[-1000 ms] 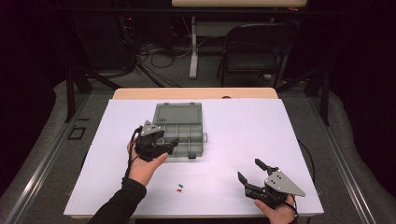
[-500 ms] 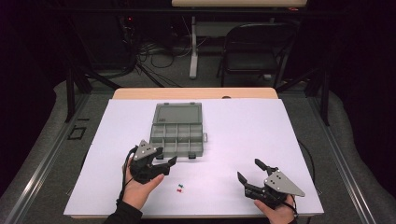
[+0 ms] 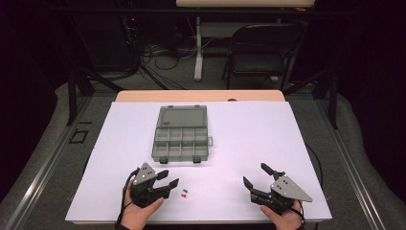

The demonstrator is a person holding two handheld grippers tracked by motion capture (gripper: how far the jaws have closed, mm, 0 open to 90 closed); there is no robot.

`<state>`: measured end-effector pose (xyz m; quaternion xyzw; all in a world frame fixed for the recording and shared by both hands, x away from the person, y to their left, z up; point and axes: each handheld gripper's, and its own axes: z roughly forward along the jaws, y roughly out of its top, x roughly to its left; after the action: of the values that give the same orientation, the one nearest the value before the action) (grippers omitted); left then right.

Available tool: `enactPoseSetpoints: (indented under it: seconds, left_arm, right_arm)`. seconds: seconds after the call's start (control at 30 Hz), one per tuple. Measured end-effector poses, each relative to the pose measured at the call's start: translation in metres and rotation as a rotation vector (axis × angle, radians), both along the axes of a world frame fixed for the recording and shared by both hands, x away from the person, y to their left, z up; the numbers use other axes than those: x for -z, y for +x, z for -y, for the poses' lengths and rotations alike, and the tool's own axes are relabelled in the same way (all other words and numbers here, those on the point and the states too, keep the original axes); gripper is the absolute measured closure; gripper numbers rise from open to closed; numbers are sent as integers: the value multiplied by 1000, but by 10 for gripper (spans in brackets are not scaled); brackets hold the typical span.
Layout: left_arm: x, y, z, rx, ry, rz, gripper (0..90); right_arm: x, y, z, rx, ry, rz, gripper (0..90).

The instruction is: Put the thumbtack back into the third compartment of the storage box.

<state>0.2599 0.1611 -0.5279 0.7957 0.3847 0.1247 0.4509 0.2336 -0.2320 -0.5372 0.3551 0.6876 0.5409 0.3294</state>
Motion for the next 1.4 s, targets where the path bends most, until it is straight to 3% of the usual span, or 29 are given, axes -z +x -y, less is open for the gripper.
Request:
enactPoseSetpoints:
  seconds: [0.3,0.53,0.73,1.03,1.4]
  left_arm:
    - [11,-7,9,20,13,-34,476]
    - [16,-9,15,45,38,-34,489]
    - [20,-10,18,75,39,-39,548]
    - [27,-11,27,133,74,-44,669]
    - [32,-9,32,169,100,-45,704]
  right_arm:
    - [0,0,1,1,2,1,235]
    - [0,0,1,1,2,1,234]
    - [0,0,0,1,2,-1,234]
    - [0,0,1,0,3,-2,235]
    - [0,0,0,-2,3,-3,235]
